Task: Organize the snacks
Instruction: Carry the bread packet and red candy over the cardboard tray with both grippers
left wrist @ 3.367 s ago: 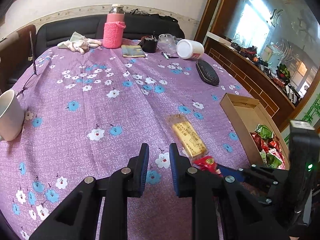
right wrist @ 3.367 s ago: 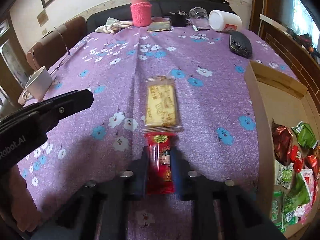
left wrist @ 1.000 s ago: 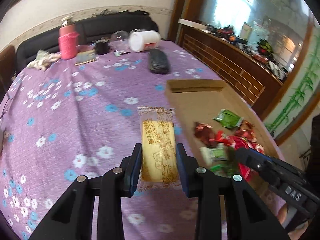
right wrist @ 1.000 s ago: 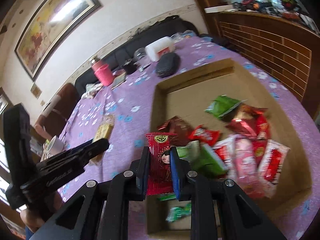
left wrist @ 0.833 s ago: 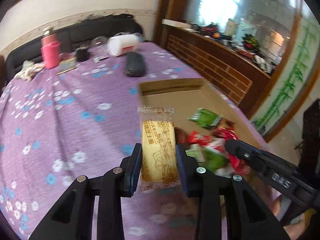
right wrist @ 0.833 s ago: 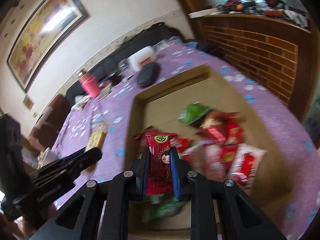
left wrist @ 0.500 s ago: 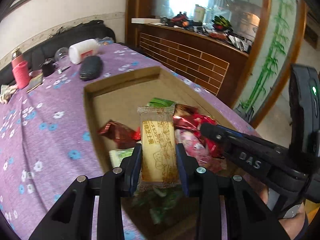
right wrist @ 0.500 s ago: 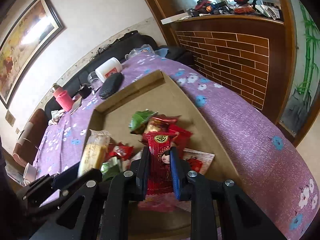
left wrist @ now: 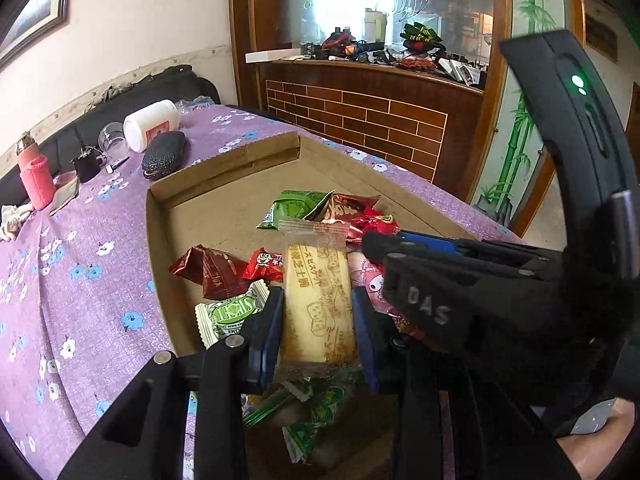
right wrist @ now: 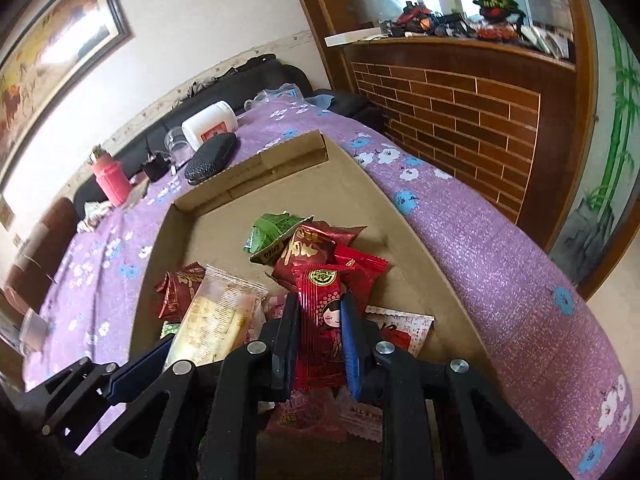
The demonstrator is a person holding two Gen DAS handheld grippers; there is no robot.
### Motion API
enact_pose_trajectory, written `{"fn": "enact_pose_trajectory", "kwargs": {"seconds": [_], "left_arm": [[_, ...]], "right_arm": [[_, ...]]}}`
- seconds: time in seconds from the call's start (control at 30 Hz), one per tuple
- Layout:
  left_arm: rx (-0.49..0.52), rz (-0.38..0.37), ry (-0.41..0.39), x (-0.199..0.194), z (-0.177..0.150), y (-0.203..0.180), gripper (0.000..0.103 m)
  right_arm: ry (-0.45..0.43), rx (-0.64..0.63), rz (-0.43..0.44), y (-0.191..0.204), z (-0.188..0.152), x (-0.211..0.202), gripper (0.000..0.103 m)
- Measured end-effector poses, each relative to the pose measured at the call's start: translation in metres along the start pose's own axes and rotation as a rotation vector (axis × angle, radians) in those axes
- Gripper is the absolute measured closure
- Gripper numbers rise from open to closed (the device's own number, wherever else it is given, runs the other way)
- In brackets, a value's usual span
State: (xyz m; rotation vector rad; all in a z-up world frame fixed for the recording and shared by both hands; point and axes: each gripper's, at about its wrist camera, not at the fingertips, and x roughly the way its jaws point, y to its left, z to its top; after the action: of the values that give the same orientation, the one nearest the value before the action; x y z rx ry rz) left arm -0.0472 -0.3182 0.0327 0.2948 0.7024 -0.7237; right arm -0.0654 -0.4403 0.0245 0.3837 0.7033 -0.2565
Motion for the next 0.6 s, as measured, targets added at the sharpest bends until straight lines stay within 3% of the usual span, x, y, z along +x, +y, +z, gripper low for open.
{"fn": "enact_pose_trajectory", "kwargs": {"seconds": [0.6], "left_arm": [[0.013,0.015,-0.018,-0.0030,-0.0038,-0.0037,0.070]], "right_arm": [[0.021,-0.002,-0.027,-0.0008,0.0014,0.0053,0.081]]}}
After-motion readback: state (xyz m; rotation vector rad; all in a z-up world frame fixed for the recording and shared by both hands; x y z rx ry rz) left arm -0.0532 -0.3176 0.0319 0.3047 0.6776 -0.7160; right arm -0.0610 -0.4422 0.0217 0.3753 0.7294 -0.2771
